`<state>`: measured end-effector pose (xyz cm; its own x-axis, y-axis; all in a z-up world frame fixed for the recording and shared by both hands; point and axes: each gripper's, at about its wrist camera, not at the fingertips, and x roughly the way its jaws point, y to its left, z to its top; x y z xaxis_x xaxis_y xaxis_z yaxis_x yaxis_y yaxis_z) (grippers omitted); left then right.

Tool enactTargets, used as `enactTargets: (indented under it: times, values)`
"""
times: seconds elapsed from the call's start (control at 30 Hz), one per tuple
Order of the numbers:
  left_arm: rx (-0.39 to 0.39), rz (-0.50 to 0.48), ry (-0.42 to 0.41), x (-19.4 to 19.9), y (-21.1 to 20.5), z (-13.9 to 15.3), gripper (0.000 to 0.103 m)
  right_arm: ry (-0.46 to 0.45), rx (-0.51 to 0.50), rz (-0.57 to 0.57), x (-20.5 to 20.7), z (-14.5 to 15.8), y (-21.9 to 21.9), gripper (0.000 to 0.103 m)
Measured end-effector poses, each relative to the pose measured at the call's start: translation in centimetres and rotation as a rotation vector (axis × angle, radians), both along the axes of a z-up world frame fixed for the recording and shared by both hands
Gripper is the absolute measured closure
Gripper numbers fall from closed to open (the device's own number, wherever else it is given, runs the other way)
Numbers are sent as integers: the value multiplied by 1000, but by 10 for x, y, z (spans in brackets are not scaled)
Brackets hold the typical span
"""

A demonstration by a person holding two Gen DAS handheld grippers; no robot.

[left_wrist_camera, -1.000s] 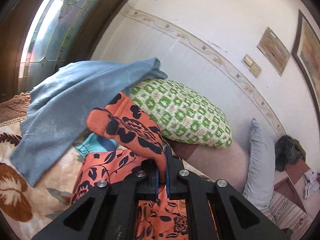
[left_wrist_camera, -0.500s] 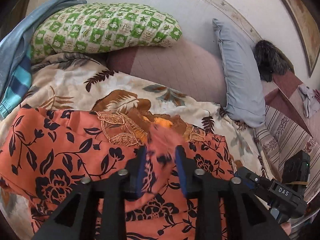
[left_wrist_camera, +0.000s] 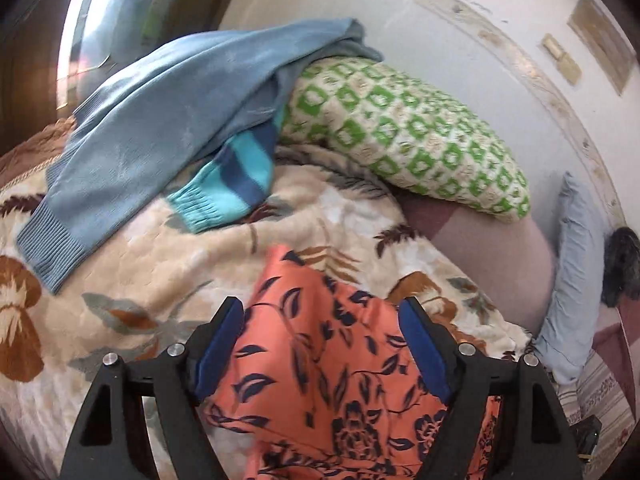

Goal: Fold small clothes

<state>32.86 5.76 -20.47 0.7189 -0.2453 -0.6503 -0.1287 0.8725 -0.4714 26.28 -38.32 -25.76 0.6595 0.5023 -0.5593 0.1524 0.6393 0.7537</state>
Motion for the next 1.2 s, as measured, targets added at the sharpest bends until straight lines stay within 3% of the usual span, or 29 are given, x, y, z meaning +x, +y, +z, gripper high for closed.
enactTargets:
  times: [0.1, 0.17, 0.23, 0.27, 0.3, 0.33, 0.47, 0.6, 0.7, 0.77, 0.83, 0.93, 1.03, 1.13, 1.2]
  values:
    - [33, 51, 81, 3, 17, -22, 23, 54, -4, 31, 18, -17, 19, 31]
    - [32, 53, 116, 6, 21, -31, 23, 106, -80, 30, 27, -28, 31, 31]
    - [51, 35, 156, 10, 18, -38, 23, 88, -129, 27, 27, -29, 38, 33]
    - [67, 27, 175, 11, 14, -42, 23, 79, -144, 45, 27, -26, 42, 44]
    - [76, 18, 181, 12, 11, -44, 23, 76, -150, 77, 29, -24, 47, 77]
    - [83, 8, 183, 13, 6, -44, 23, 69, -157, 99, 29, -22, 52, 88]
    - [102, -22, 164, 12, -6, -37, 23, -36, -236, 80, 17, 9, 53, 91]
    - [123, -20, 119, 8, -11, -28, 23, -135, -282, -71, -2, 50, 11, 92]
    - [161, -58, 109, 9, -25, -26, 23, -86, -332, -209, -12, 52, -36, 92]
    - [201, -84, 100, 10, -39, -28, 23, 0, -294, -266, -15, 36, -67, 92]
    - [251, -120, 87, 11, -56, -29, 23, 117, -206, -238, -9, 12, -84, 92]
    - [374, -163, 65, 10, -81, -32, 23, 258, -181, -232, -6, -9, -95, 88]
    - [483, -186, 66, 9, -97, -37, 23, 252, -183, -305, -15, -2, -112, 88]
    - [502, -216, 77, 10, -104, -41, 23, 182, -288, -381, -26, 16, -113, 88]
    - [511, -221, 88, 10, -106, -44, 23, 114, -290, -339, -24, 23, -102, 88]
